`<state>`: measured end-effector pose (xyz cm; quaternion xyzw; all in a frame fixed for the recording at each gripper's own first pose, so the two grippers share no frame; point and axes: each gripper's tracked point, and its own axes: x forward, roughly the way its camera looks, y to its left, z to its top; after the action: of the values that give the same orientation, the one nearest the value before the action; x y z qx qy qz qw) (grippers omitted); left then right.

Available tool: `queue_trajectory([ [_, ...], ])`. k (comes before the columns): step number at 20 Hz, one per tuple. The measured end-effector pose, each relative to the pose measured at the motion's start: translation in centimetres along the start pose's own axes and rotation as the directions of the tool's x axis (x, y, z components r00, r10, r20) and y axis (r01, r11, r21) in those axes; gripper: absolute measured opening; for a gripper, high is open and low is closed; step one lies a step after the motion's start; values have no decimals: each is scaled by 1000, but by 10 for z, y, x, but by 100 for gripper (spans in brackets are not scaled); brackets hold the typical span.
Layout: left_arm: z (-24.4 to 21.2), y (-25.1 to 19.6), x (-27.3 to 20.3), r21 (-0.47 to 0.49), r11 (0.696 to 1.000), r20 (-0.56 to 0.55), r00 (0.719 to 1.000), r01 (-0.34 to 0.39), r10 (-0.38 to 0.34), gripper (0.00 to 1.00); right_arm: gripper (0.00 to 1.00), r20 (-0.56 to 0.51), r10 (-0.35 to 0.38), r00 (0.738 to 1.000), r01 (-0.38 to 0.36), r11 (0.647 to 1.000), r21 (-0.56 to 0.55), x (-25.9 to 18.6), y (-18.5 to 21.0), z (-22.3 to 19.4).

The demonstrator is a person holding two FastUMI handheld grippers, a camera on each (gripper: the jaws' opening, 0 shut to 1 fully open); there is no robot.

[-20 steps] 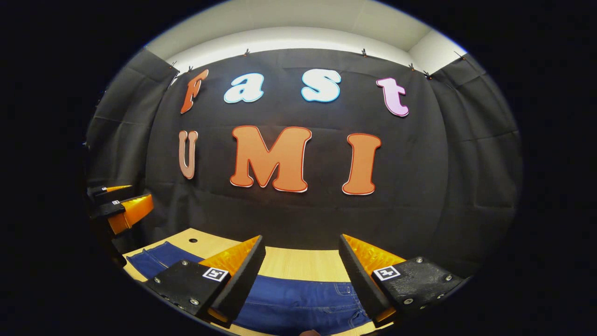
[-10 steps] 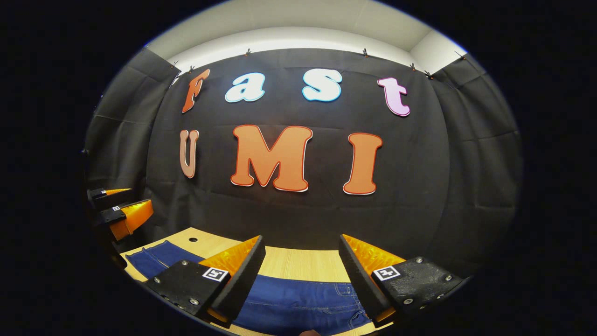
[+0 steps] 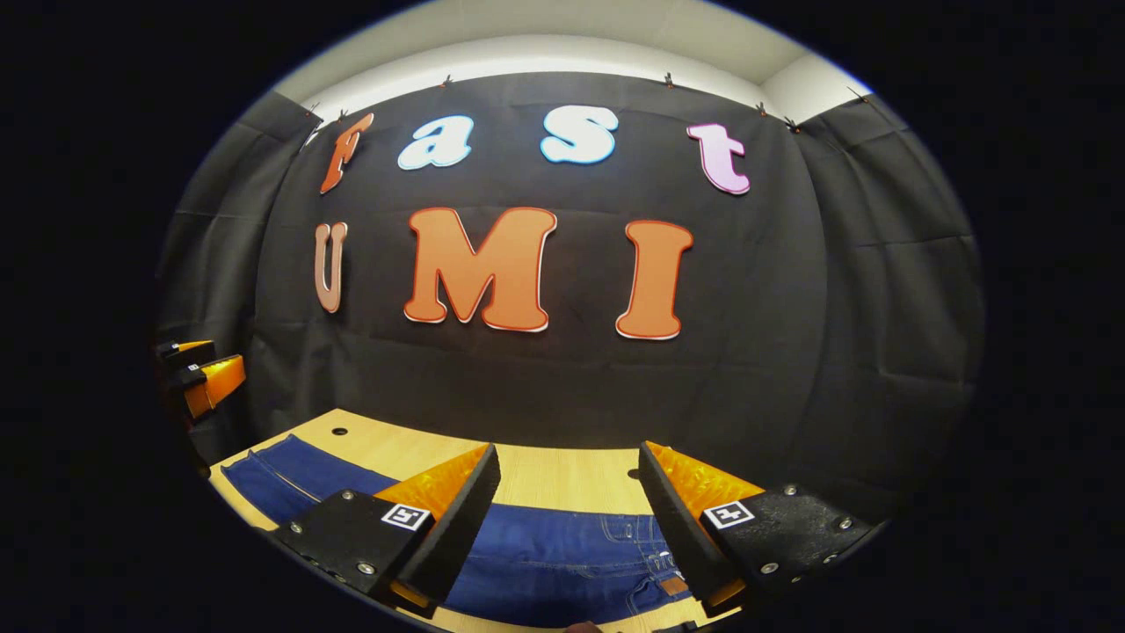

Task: Grasp the waist and the cuffs of the jeans and fold them to make the two legs overlap; first hold the waist and fold one-third of the jeans toward the cuffs, then hold the cuffs and fold the remaining one-third in the same direction to finish folding.

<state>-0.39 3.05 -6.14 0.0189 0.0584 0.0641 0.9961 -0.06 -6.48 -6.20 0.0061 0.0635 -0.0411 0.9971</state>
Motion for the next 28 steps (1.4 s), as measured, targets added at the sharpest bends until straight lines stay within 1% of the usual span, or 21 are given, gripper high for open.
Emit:
queue_trajectory([
  [4, -27, 19, 1, -4, 998, -72, 995, -69, 69, 98, 97, -91, -13, 996, 16, 999, 34, 3, -19, -38],
  [5, -31, 26, 1, 8, 996, -81, 992, -92, 92, 99, 97, -111, -17, 994, 20, 999, 29, 4, -25, -46],
  [6, -35, 31, -1, 24, 993, -85, 990, -111, 113, 98, 97, -130, -16, 991, 19, 999, 27, 4, -30, -56],
  [8, -45, 40, -1, 42, 989, -106, 983, -144, 148, 98, 97, -171, -13, 985, 19, 999, 33, 6, -37, -72],
  [11, -63, 58, -6, 17, 983, -159, 970, -185, 186, 99, 97, -258, 5, 966, 14, 997, 70, 3, -42, -99],
  [14, -85, 87, -7, -21, 973, -218, 950, -232, 222, 98, 98, -344, 21, 939, 13, 995, 95, -1, -45, -125],
  [17, -105, 120, -5, -54, 960, -271, 929, -274, 250, 99, 98, -410, 11, 912, 42, 992, 119, -4, -47, -146],
  [19, -126, 143, -3, -60, 952, -321, 909, -299, 266, 98, 98, -460, -8, 888, 62, 993, 102, -7, -49, -163],
  [21, -145, 164, 0, -74, 946, -360, 893, -317, 271, 98, 98, -500, -15, 866, 79, 991, 108, -9, -48, -178],
  [23, -164, 181, -1, -115, 937, -414, 873, -329, 256, 98, 98, -537, -10, 844, 106, 983, 147, -13, -44, -188],
  [25, -184, 198, -1, -171, 921, -473, 849, -350, 235, 99, 98, -584, -8, 812, 154, 968, 201, -14, -44, -202],
  [26, -196, 205, -1, -202, 910, -503, 836, -361, 220, 98, 98, -609, -3, 793, 185, 954, 236, -13, -43, -210],
  [28, -217, 219, -2, -256, 885, -557, 808, -388, 194, 97, 98, -653, 23, 757, 248, 915, 318, -13, -42, -225],
])
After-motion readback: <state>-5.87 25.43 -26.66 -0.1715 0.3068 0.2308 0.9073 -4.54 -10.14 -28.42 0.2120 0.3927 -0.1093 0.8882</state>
